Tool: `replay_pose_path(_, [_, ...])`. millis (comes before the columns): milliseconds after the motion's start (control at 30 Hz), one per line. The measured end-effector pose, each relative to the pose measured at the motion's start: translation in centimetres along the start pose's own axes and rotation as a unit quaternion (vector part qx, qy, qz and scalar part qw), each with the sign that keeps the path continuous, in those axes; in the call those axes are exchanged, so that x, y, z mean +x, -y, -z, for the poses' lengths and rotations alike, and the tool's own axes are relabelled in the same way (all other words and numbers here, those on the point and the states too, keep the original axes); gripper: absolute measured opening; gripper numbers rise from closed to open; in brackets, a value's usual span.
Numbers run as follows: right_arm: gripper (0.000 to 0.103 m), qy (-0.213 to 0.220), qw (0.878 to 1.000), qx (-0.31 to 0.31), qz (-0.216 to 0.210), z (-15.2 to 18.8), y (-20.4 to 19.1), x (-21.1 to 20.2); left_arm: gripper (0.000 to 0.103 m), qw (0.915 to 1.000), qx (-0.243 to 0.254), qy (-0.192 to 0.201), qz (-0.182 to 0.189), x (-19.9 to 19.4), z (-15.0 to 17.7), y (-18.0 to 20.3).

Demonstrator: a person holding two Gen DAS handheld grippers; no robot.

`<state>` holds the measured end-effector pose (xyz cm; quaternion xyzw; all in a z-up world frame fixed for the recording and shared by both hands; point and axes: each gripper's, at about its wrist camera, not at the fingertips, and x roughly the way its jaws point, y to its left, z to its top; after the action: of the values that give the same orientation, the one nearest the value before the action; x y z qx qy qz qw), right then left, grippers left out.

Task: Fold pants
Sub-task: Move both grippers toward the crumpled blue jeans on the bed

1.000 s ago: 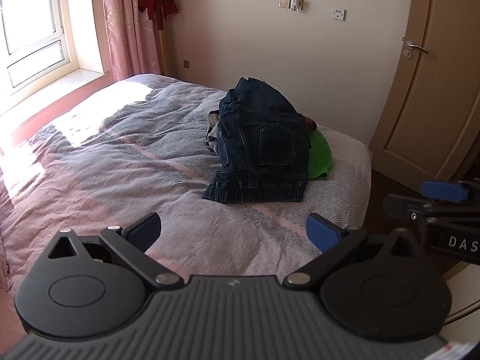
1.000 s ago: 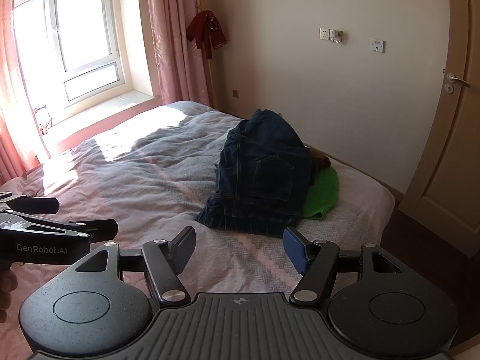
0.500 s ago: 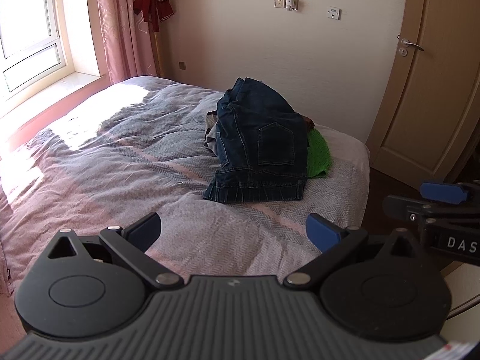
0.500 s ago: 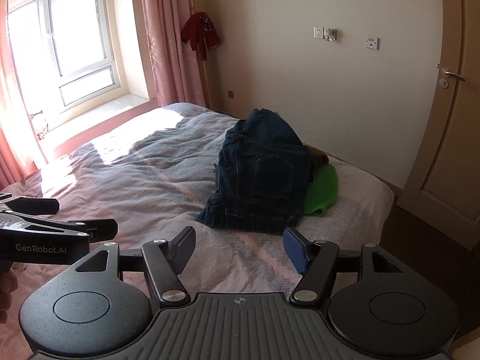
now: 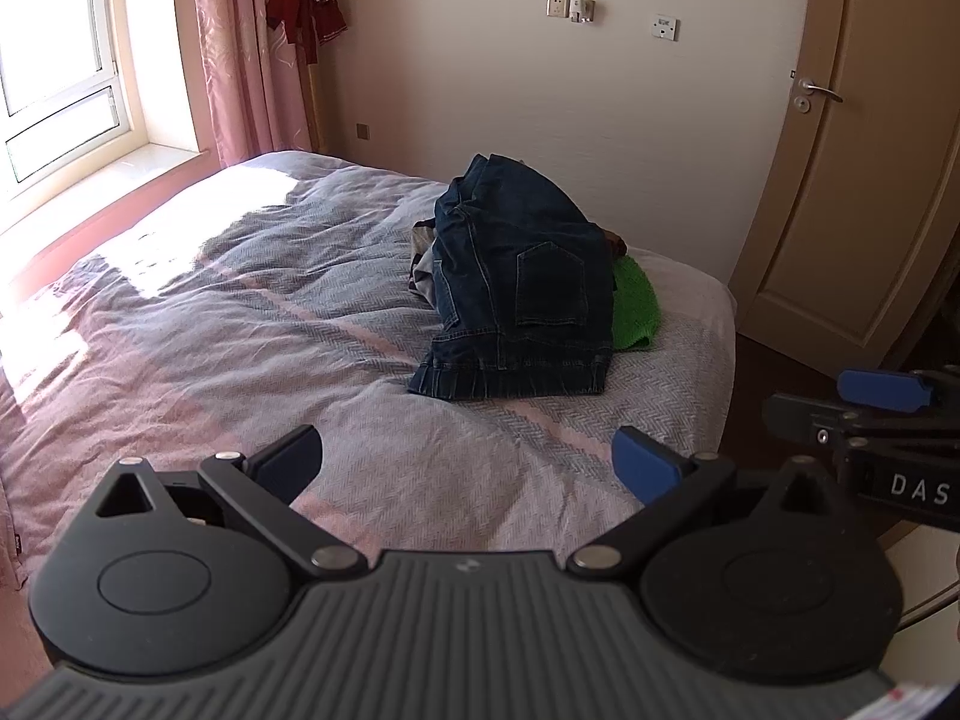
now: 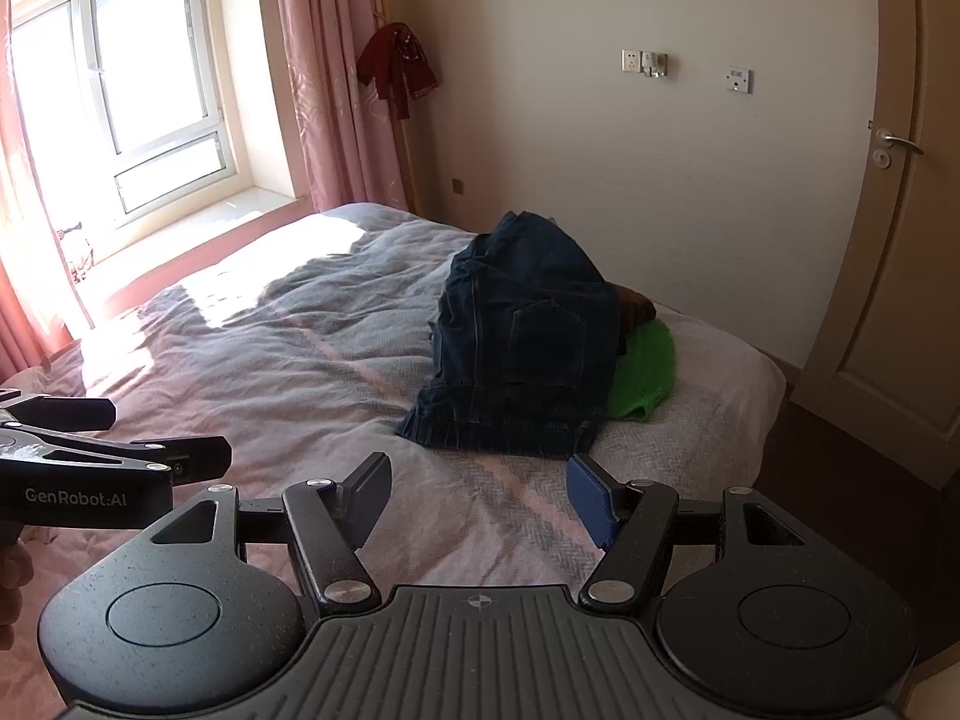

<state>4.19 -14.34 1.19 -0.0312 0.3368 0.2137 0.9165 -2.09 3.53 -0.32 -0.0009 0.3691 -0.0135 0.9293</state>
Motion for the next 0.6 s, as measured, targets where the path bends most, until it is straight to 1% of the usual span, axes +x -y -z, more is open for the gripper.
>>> replay_pose_path(200, [0.062,-0.001,1.0,0.0,0.002,0.5,-0.7,-0.4,0.102,1.0,-0.003,0.001,0.004,-0.5,0.9,-0.7])
replay_pose_path(333, [0.062,-0.003,1.0,0.007,0.004,1.1,-0.5,-0.5,0.102,1.0,-0.007,-0.002,0.005,0.0,1.3,-1.1])
replay_pose_path(467, [0.062,-0.004,1.0,0.014,-0.006,0.8,0.2,0.9,0.102,0.9997,-0.02,-0.012,-0.008,0.9,1.4,-2.1])
replay_pose_path(533, [0.062,-0.007,1.0,0.012,-0.022,0.0,0.4,2.4,0.102,0.9992,-0.03,-0.018,-0.018,1.5,1.3,-2.8])
replay_pose_path(600, [0.062,-0.007,0.999,0.0,-0.04,-0.8,0.5,3.9,0.102,0.9979,-0.046,-0.024,-0.038,2.4,1.0,-3.6])
